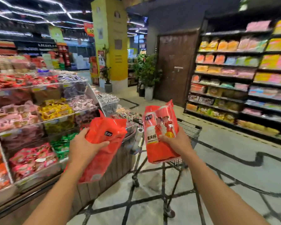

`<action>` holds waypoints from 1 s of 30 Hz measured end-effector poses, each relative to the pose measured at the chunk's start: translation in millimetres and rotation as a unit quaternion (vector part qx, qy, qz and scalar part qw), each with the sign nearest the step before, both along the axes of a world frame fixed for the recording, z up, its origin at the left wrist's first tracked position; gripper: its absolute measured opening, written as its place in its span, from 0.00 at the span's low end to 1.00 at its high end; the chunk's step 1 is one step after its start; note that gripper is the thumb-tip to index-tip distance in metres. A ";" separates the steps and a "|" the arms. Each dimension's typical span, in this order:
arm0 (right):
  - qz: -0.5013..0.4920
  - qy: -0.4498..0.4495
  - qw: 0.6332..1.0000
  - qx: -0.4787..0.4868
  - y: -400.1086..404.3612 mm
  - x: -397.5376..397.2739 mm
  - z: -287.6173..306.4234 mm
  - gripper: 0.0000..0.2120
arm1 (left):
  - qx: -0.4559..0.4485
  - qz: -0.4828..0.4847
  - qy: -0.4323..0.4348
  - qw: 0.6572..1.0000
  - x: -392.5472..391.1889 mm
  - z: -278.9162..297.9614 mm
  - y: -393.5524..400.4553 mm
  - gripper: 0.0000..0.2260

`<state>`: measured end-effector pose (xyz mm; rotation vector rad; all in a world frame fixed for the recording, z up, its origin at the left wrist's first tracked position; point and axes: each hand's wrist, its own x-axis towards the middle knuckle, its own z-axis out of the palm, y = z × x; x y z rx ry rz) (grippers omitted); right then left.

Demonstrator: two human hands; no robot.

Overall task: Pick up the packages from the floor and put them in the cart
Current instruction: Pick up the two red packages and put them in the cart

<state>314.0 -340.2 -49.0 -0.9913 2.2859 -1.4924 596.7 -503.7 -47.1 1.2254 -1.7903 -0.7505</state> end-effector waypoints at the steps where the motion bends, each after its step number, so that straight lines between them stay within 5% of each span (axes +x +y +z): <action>1: -0.014 0.003 1.000 0.003 10.6 -25.7 3.9 0.33 | -0.003 -0.008 0.009 1.000 -29.3 2.1 2.8 0.38; 4: -0.043 0.006 0.999 0.009 42.0 -99.5 15.0 0.30 | -0.009 -0.034 0.018 0.999 -113.6 11.7 16.9 0.36; 8: -0.092 0.031 0.995 0.006 72.9 -196.3 20.8 0.43 | -0.005 -0.061 0.069 0.996 -220.5 26.0 34.3 0.25; 14: -0.138 0.019 0.990 -0.009 100.4 -306.1 23.6 0.34 | 0.110 -0.093 0.211 0.967 -370.0 29.6 16.0 0.38; 17: -0.134 0.020 0.991 0.001 94.7 -359.1 21.0 0.31 | 0.172 -0.118 0.244 0.947 -442.2 26.4 1.6 0.36; 30: -0.172 0.001 0.985 0.013 13.8 -610.5 12.1 0.31 | 0.159 -0.119 0.162 0.967 -735.9 -8.4 -84.8 0.23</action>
